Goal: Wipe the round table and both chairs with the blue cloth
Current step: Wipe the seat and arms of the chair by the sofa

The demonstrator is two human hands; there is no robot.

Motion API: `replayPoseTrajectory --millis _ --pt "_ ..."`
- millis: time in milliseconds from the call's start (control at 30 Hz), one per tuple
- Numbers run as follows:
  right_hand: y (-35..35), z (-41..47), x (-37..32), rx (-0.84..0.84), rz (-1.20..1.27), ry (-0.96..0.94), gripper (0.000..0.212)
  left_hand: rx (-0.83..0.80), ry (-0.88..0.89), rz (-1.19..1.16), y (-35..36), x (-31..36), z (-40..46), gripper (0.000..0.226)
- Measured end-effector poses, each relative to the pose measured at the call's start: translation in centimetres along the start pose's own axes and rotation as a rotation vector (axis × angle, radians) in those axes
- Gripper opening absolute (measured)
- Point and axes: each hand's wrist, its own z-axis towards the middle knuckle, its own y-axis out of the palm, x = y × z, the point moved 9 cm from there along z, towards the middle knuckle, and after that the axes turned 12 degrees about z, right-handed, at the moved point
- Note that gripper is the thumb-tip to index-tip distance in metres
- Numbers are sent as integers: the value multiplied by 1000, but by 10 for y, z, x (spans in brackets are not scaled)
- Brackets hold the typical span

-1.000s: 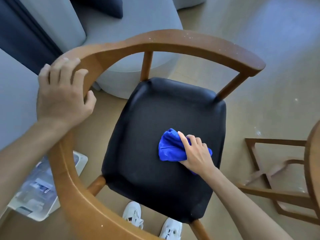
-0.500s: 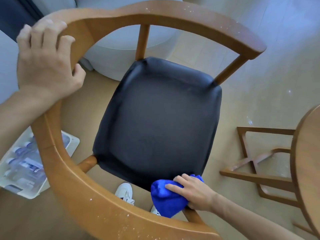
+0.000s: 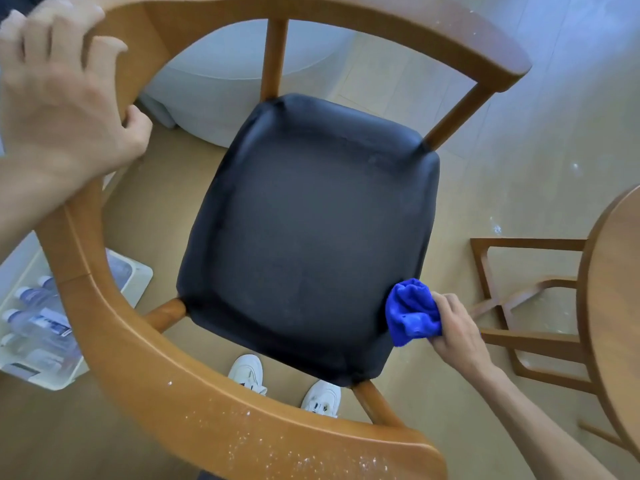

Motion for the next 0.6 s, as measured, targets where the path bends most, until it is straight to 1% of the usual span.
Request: replayPoseTrajectory --millis 67,100,133,167,233,300,400,467,500,533,600 --pt "17 -10 -13 -65 169 17 55 -199 20 -53 -4 0 1 65" --pt "26 -18 -24 -111 222 -18 53 -188 44 -78 -10 4 -1 64" --pt "35 -26 -35 -173 214 -56 52 -117 43 -117 -17 4 -4 63" --pt "50 -36 -44 -279 194 -110 52 -40 48 -142 -27 3 -7 60" --pt "68 -48 -63 -452 81 -229 57 34 75 -151 -47 7 -10 56" --pt "73 -46 -76 -542 -21 -314 60 38 82 -145 -59 9 -12 55" --pt "82 -40 -109 -660 -167 -516 56 23 65 -125 -64 8 -12 54" --pt "89 -26 -129 -663 -211 -585 54 13 64 -122 -66 6 -10 54" --pt "87 -13 -136 -626 -221 -575 55 12 72 -113 -68 7 -8 54" --pt "80 5 -140 -545 -199 -535 59 5 79 -103 -70 7 -5 53" --pt "50 52 -133 -275 -128 -362 62 1 86 -94 -72 4 3 52"
